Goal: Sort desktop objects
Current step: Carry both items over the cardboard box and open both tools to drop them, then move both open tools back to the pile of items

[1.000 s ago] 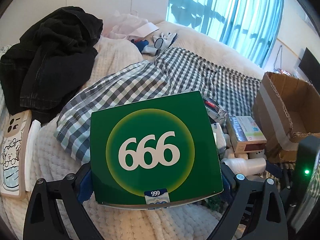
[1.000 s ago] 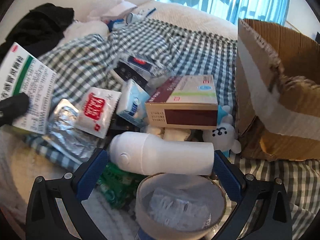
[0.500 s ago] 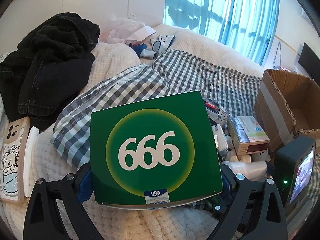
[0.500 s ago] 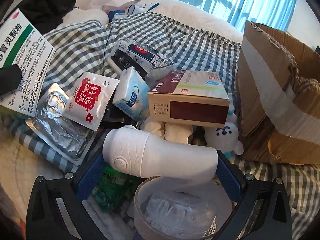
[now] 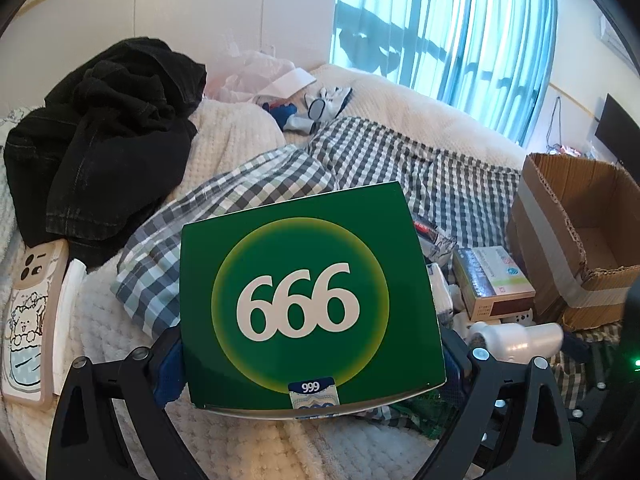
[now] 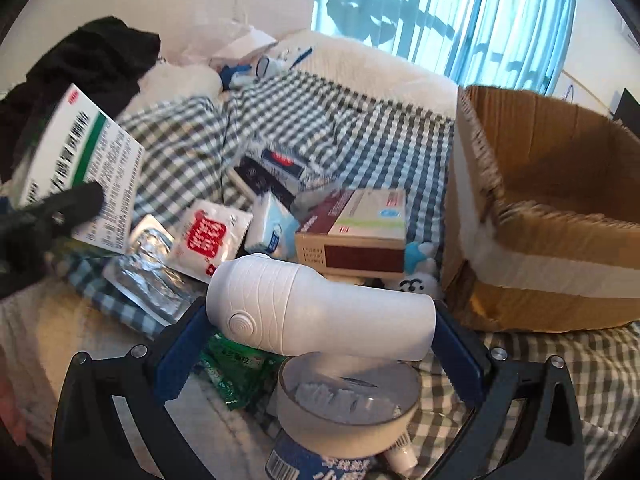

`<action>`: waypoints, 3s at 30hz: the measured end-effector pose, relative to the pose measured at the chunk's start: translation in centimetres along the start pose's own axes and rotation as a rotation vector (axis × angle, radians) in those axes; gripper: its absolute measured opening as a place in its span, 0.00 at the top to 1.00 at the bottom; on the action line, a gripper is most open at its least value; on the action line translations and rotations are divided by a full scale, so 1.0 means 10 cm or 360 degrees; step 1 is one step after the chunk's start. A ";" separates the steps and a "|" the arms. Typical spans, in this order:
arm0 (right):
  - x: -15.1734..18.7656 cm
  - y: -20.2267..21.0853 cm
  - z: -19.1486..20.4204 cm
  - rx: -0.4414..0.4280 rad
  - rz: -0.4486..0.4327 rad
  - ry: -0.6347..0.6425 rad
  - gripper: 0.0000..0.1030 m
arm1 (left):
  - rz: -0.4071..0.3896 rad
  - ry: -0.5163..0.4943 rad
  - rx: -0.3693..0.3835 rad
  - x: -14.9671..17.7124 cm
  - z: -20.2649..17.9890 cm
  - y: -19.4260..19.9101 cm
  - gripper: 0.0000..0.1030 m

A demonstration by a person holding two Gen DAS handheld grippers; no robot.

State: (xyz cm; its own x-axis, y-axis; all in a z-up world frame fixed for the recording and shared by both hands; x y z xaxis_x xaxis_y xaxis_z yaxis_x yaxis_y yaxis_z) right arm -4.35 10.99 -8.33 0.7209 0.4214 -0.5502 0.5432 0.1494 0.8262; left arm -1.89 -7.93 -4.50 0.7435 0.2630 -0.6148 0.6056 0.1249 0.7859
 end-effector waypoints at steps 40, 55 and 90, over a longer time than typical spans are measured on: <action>-0.52 1.41 -2.64 -0.0022 -0.0519 -0.0590 0.00 | -0.0209 -0.0393 0.0536 -0.56 -2.61 0.57 0.06; -0.61 1.10 -2.67 0.0100 -0.0491 -0.0568 0.00 | -0.0020 -0.0378 0.0568 -0.54 -2.89 -0.01 0.02; 0.38 1.35 -1.14 -0.0151 -0.0386 -0.0462 0.00 | -0.0098 -0.0275 0.0333 -0.03 -0.97 0.59 0.00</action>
State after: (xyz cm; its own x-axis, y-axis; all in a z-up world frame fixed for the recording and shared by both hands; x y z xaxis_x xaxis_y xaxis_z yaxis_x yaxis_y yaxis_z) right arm 0.86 24.83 2.12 0.6754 0.0951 -0.7313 0.6806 0.3015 0.6678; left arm -1.36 2.04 0.96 0.7300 0.0918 -0.6773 0.6832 -0.0694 0.7269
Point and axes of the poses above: each gripper's, at about its wrist camera, not at the fingertips, and y roughly against the way its jaws point, z to its left, x to its underside, the point moved 2 cm from there along -y, roughly the way its jaws point, and after that the axes turned 7 degrees about z, right-handed, at the moved point
